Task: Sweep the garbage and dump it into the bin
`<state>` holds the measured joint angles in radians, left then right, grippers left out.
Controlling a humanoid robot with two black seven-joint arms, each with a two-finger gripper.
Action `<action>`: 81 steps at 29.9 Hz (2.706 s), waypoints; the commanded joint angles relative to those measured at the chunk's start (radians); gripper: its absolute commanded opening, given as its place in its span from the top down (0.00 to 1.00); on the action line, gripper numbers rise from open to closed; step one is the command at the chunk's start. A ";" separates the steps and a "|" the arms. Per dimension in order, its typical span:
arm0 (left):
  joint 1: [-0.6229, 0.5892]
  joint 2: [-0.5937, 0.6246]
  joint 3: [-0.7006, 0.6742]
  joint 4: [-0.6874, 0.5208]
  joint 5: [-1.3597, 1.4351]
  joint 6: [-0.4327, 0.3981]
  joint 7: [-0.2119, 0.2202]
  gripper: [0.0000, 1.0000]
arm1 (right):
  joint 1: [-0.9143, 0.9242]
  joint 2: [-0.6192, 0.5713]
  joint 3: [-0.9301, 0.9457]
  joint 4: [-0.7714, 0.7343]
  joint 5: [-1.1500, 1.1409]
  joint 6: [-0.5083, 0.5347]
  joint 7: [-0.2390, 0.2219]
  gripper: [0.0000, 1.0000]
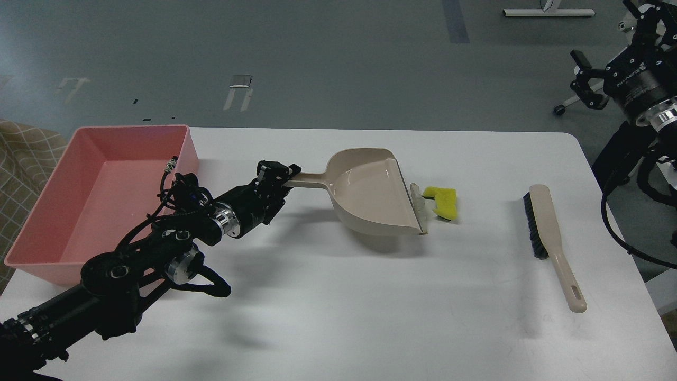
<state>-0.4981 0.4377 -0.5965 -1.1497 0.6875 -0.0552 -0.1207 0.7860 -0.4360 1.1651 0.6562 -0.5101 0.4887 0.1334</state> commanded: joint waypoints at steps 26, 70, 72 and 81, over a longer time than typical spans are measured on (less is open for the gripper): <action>0.024 0.081 0.000 -0.030 0.122 -0.006 -0.134 0.97 | -0.005 -0.530 -0.467 0.660 -0.847 0.000 -0.054 0.01; 0.069 0.075 -0.009 -0.033 0.198 0.001 -0.140 0.97 | -0.383 -0.569 -0.492 0.861 -0.840 -0.081 -0.348 0.49; 0.069 0.075 -0.009 -0.033 0.198 0.001 -0.140 0.97 | -0.383 -0.560 -0.492 0.861 -0.840 -0.081 -0.348 0.49; 0.070 0.073 -0.011 -0.033 0.196 0.001 -0.140 0.97 | -0.383 -0.549 -0.493 0.881 -0.840 -0.078 -0.356 0.49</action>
<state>-0.4281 0.5110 -0.6086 -1.1826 0.8841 -0.0537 -0.2607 0.4034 -0.9852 0.6720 1.5314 -1.3499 0.4089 -0.2175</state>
